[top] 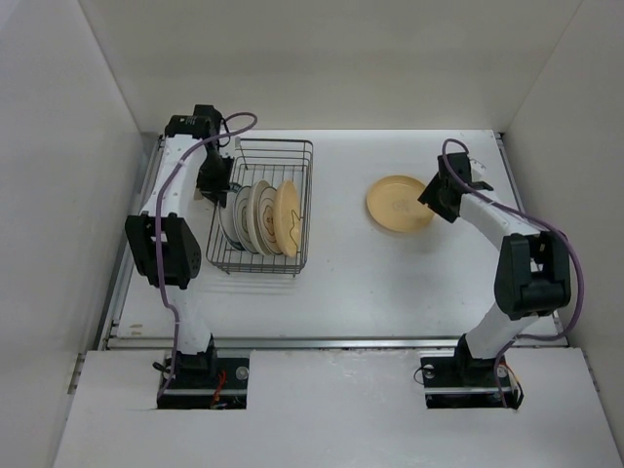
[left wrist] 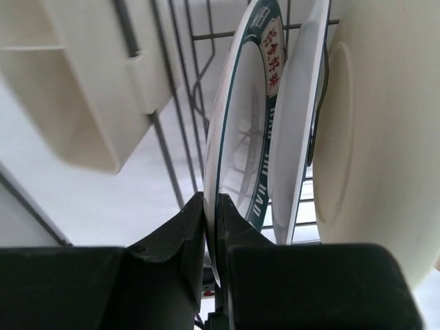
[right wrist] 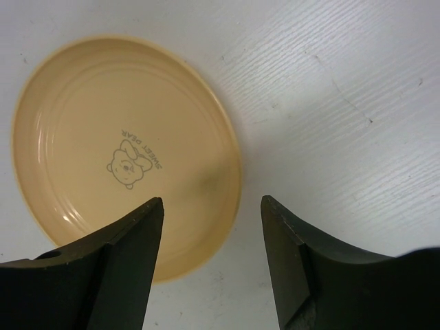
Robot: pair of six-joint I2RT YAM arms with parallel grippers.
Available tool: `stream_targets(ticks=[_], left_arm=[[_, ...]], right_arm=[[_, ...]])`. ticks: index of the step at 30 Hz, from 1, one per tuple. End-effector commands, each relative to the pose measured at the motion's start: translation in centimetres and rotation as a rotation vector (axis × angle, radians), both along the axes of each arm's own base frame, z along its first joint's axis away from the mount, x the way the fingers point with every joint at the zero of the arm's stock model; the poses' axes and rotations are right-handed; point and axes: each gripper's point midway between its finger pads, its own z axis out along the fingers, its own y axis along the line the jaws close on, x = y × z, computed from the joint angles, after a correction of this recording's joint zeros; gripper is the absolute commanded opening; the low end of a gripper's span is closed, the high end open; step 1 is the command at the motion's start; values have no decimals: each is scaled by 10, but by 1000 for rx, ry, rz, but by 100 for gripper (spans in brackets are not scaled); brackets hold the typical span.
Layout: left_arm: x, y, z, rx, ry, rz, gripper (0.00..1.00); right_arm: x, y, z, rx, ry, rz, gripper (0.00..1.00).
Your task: Unload the plates from the dish rack
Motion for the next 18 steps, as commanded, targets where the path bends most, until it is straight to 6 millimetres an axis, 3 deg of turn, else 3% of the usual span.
stream_targets(ticks=[1, 7, 10, 11, 12, 14, 15, 16, 17, 18], left_arm=[[11, 8, 62, 46, -200, 4, 0], [26, 26, 139, 178, -496, 60, 0], [30, 36, 181, 211, -661, 112, 0], [30, 38, 193, 212, -707, 124, 0], [35, 37, 208, 201, -775, 135, 0], [31, 35, 232, 168, -860, 158, 0], [33, 32, 241, 140, -899, 168, 0], [33, 27, 241, 110, -898, 166, 0], [29, 12, 250, 17, -918, 139, 0], [28, 1, 255, -41, -925, 110, 0]], right_arm=[[8, -10, 38, -39, -90, -17, 64], [8, -7, 78, -76, -173, 18, 64], [13, 21, 112, -46, -272, 188, 77], [17, 36, 125, -27, -324, 251, 100], [13, 60, 138, 14, -363, 346, 100], [9, 84, 148, 36, -397, 458, 100], [6, 110, 163, 94, -440, 551, 100], [3, 124, 167, 116, -455, 611, 100], [-1, 148, 184, 184, -513, 716, 100], [2, 149, 190, 182, -541, 718, 100]])
